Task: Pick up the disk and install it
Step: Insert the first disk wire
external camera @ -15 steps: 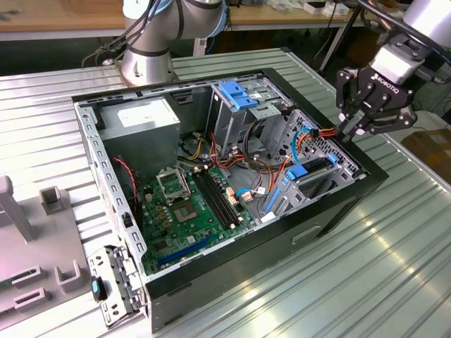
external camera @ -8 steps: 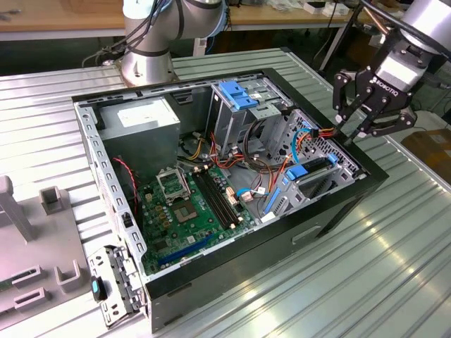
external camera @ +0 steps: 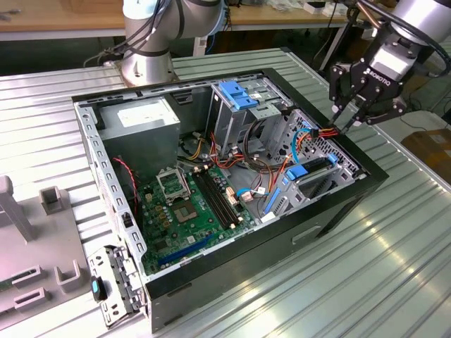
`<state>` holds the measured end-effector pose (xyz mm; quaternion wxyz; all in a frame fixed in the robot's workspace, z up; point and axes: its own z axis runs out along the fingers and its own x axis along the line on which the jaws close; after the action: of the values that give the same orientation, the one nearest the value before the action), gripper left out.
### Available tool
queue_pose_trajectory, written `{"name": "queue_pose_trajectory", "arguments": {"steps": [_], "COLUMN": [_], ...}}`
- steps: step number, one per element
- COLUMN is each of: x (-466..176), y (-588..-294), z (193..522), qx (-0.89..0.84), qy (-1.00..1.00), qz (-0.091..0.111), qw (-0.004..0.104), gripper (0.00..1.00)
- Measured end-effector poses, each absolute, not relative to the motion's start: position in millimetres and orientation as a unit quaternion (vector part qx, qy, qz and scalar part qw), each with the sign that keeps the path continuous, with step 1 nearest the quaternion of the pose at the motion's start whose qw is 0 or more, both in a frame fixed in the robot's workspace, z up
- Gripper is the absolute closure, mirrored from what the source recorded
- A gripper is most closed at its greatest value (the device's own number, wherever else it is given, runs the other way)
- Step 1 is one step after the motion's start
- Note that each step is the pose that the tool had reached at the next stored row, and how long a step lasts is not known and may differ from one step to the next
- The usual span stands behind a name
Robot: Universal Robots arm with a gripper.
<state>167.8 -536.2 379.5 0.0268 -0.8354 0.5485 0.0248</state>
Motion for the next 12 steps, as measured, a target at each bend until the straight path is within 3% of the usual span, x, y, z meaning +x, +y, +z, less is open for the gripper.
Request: {"name": "queue_pose_trajectory", "arguments": {"steps": [8,12], "x": [176.6,176.8], "y": [-534.1,-534.1], "z": [372.7,372.8], "qx": [-0.887,-0.894], "qy": [0.460,0.448], "qz": [0.026,0.012], "qw": [0.024,0.029], "gripper": [0.67,0.67]}}
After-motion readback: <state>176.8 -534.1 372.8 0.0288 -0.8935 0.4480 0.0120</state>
